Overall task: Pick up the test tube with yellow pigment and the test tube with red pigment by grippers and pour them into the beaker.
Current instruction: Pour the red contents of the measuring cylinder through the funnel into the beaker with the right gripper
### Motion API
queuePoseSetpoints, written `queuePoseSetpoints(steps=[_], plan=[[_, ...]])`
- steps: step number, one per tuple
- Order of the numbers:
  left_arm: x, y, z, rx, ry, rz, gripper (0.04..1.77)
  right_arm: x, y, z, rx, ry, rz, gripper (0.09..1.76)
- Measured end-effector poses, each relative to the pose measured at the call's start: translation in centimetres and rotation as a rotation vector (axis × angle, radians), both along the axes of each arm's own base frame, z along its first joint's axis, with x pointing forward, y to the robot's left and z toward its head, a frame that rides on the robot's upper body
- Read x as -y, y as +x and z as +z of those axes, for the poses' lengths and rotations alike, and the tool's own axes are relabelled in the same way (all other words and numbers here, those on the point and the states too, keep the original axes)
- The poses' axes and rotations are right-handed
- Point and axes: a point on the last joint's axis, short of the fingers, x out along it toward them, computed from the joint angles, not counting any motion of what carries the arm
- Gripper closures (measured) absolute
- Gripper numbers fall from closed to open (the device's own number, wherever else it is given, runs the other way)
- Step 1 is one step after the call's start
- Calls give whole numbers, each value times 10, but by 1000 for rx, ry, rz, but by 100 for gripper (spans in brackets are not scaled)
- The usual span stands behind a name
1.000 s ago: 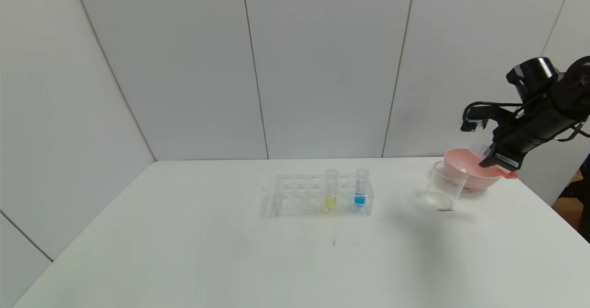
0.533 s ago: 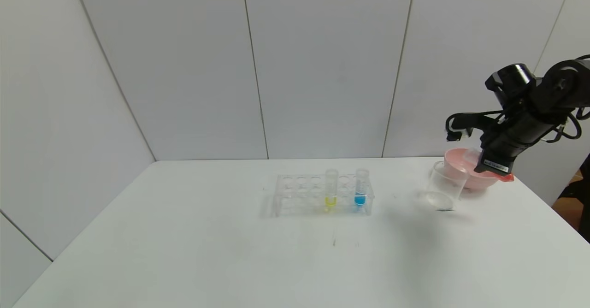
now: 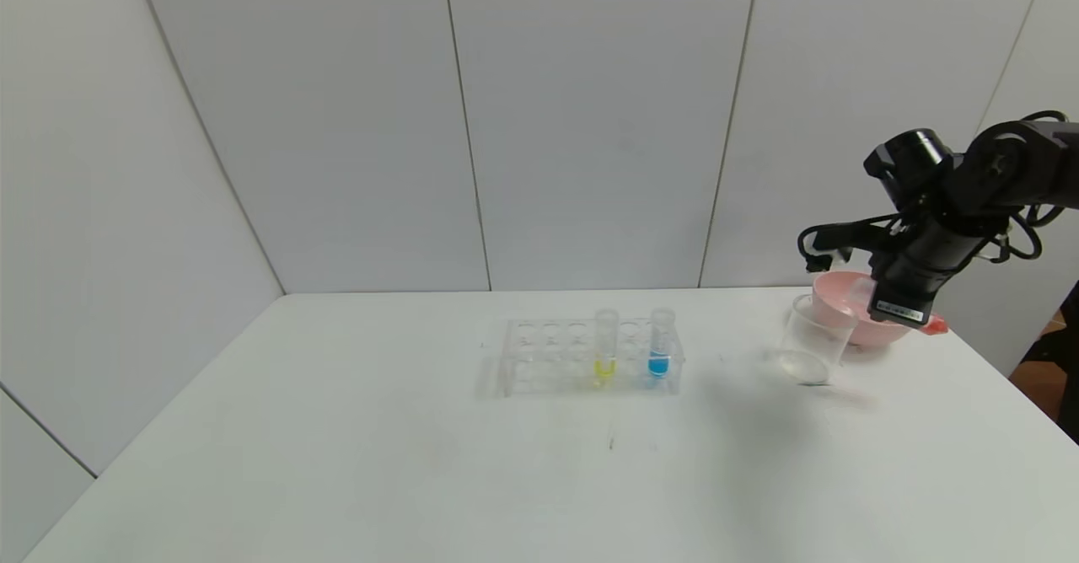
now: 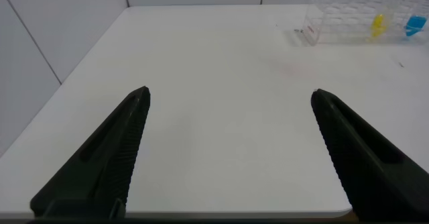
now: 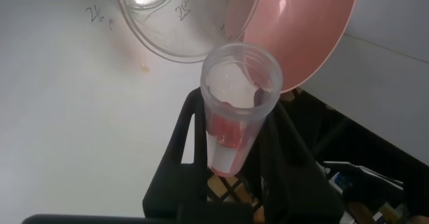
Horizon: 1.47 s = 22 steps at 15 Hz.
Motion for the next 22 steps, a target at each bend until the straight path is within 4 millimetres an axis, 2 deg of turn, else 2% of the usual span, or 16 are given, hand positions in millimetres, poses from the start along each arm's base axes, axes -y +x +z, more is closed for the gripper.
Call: queuePoseSetpoints(steps=[10,22], plan=[[0,0,0,0,0,0,9,-6,2,-5,-18,-104,-27,134],[0,0,0,0,0,0,9,-24,6,-12,-12,-285,-54,134]])
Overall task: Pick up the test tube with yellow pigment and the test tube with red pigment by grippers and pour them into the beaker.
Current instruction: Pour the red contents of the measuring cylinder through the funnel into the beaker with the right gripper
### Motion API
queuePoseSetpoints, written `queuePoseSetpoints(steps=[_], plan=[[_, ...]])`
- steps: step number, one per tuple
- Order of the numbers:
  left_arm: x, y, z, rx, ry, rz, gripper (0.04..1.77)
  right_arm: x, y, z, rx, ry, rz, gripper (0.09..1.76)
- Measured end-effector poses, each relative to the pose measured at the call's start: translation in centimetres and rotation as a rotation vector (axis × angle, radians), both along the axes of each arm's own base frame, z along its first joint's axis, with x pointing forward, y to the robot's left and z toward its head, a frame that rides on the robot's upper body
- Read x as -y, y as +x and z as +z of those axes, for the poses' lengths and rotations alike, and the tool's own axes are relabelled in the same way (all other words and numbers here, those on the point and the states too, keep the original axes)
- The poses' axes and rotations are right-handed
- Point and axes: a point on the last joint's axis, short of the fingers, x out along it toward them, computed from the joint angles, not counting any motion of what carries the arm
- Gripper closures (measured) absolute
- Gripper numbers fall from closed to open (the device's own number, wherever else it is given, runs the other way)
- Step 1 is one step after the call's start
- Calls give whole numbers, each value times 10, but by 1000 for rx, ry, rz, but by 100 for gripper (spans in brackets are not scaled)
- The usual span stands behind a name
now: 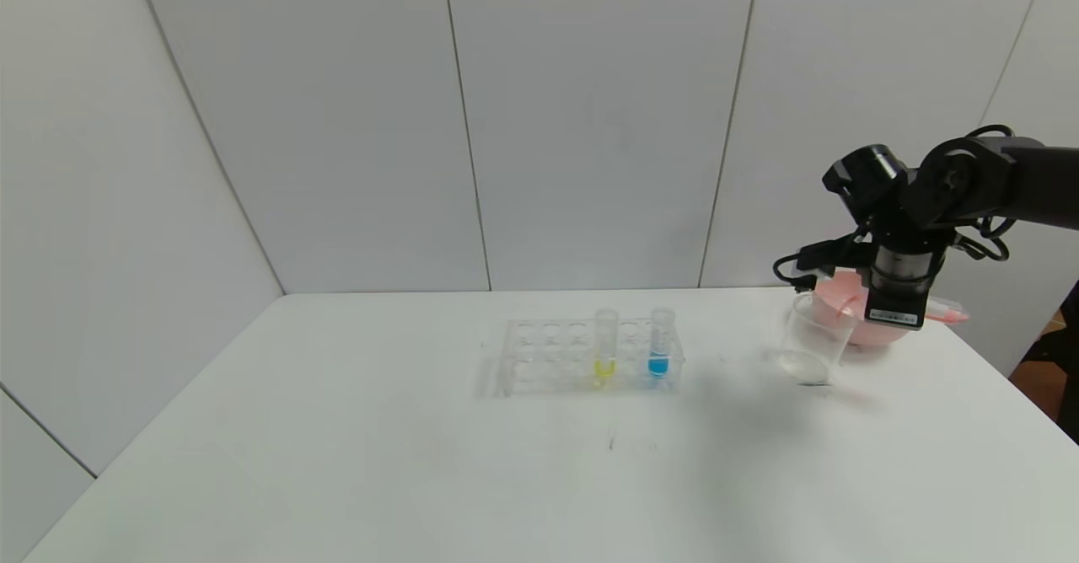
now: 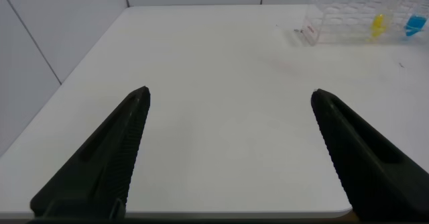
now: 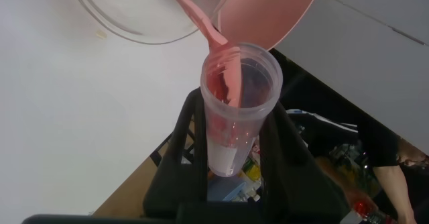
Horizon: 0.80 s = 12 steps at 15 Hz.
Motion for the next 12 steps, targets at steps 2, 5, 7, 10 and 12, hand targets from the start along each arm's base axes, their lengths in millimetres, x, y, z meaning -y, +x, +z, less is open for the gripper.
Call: queuePoseSetpoints(steps=[2,5,7,10,12], plan=[[0,0,0,0,0,0,9,-2,2,-2,0,-1,5,134],[0,0,0,0,0,0,9,-6,3,-6,1,-35,-2,134],[0,0,0,0,0,0,9,-7,4,-7,-2,-49,1,134],[0,0,0,0,0,0,9,-9,5,-6,-3,-77,17,134],[0,0,0,0,0,0,9,-10,5,-6,-2,-86,19,134]])
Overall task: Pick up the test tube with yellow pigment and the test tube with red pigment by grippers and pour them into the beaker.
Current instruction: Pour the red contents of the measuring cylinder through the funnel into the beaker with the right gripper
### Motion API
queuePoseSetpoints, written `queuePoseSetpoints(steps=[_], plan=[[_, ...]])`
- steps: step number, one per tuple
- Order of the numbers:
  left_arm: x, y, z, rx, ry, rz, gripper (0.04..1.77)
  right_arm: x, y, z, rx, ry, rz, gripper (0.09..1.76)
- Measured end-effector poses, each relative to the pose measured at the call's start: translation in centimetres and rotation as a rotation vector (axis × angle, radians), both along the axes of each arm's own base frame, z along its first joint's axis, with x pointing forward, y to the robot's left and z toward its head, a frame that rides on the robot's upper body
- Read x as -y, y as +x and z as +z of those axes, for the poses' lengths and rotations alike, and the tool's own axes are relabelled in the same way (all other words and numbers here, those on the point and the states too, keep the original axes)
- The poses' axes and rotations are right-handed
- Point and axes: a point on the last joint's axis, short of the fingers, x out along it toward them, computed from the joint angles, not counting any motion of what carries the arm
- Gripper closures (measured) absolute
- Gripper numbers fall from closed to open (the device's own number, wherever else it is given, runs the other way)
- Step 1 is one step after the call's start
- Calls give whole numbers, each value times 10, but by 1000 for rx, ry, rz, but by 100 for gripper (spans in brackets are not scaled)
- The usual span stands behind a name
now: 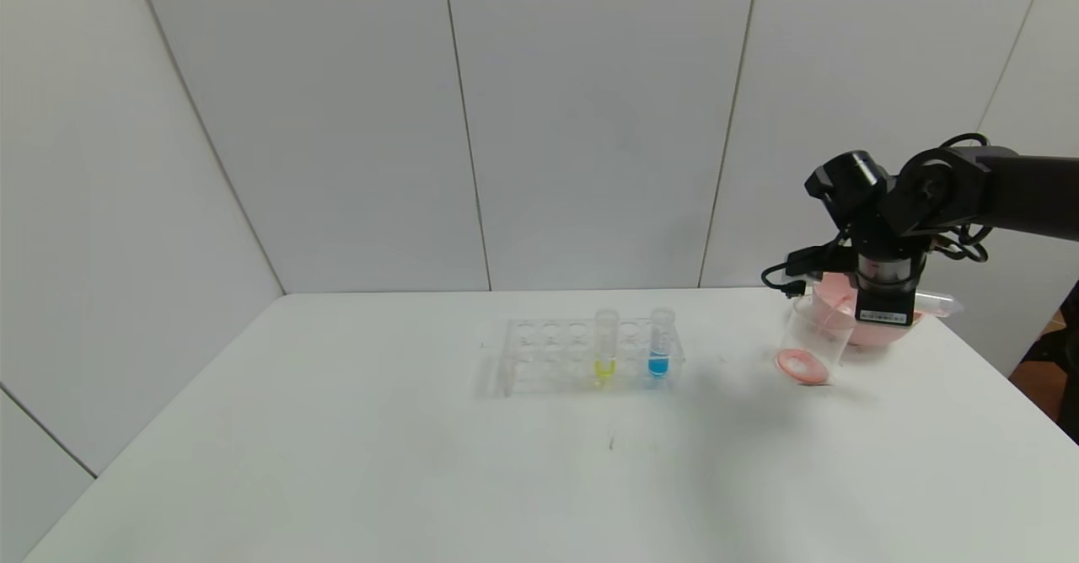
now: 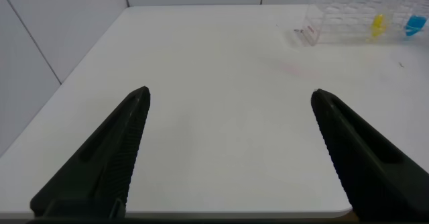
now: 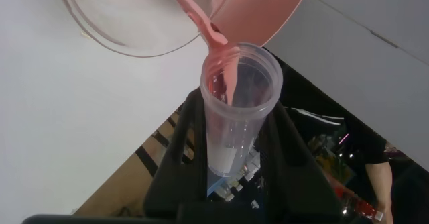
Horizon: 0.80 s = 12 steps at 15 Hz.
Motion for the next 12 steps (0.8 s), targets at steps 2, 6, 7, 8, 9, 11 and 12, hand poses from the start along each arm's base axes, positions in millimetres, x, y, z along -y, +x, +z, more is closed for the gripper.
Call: queuePoseSetpoints(steps=[2,6,7,8,9,11,12], plan=[[0,0,0,0,0,0,9,-1,0,0,-2,-5,8,134],[0,0,0,0,0,0,9,-1,3,2,11,-34,20,134],[0,0,0,0,0,0,9,-2,3,2,14,-35,22,134],[0,0,0,0,0,0,9,-3,3,2,16,-35,24,134],[0,0,0,0,0,0,9,-4,3,2,18,-37,29,134],[0,0,0,0,0,0,9,-5,3,3,23,-73,22,134],[0,0,0,0,0,0,9,-6,4,4,23,-96,26,134]])
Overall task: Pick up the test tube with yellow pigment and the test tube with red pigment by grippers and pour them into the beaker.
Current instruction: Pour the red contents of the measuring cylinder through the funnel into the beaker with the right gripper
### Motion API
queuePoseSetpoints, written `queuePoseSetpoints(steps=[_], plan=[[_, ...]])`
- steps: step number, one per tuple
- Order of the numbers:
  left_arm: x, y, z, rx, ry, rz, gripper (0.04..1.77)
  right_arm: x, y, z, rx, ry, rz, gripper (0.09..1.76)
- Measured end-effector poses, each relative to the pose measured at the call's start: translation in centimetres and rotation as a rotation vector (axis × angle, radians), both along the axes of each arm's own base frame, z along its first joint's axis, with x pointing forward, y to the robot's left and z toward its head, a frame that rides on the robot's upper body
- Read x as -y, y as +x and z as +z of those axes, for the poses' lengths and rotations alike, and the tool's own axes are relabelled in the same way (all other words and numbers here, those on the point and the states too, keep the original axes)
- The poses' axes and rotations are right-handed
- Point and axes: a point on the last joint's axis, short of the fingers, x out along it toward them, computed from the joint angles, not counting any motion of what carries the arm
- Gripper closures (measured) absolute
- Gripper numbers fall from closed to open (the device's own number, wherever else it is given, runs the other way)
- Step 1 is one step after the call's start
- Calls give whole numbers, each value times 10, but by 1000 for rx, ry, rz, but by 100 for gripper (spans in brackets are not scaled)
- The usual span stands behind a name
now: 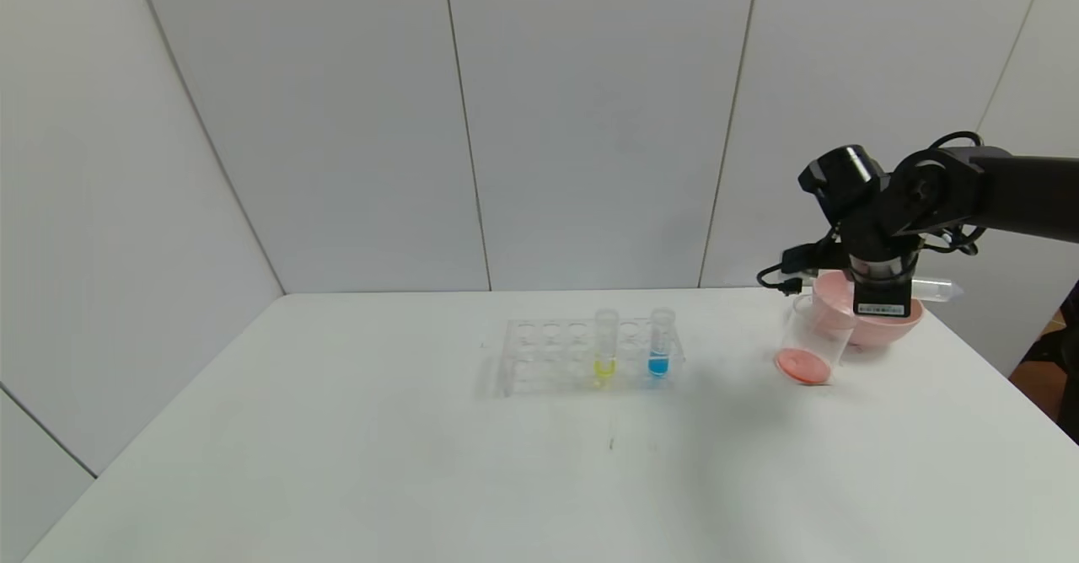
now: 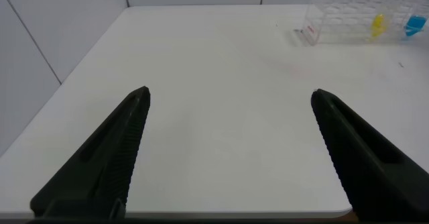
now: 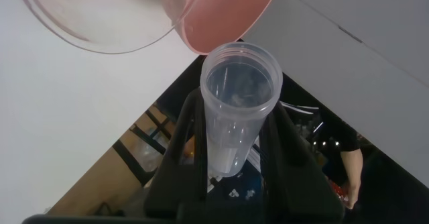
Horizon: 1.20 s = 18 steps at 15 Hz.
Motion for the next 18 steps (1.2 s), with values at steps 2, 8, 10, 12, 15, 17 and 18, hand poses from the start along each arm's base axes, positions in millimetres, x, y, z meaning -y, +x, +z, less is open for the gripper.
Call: queuePoseSetpoints(steps=[2,8,10,12,15,17,18], plan=[[0,0,0,0,0,0,9,-1,1,1,7,-12,4,134],[0,0,0,0,0,0,9,-5,1,1,12,-12,15,134],[0,0,0,0,0,0,9,-5,0,3,12,-9,14,134],[0,0,0,0,0,0,9,0,-2,7,22,0,8,134],[0,0,0,0,0,0,9,13,-6,17,32,130,54,134],[0,0,0,0,0,0,9,27,-10,26,62,269,67,134],[0,0,0,0,0,0,9,34,-14,31,87,355,66,134]])
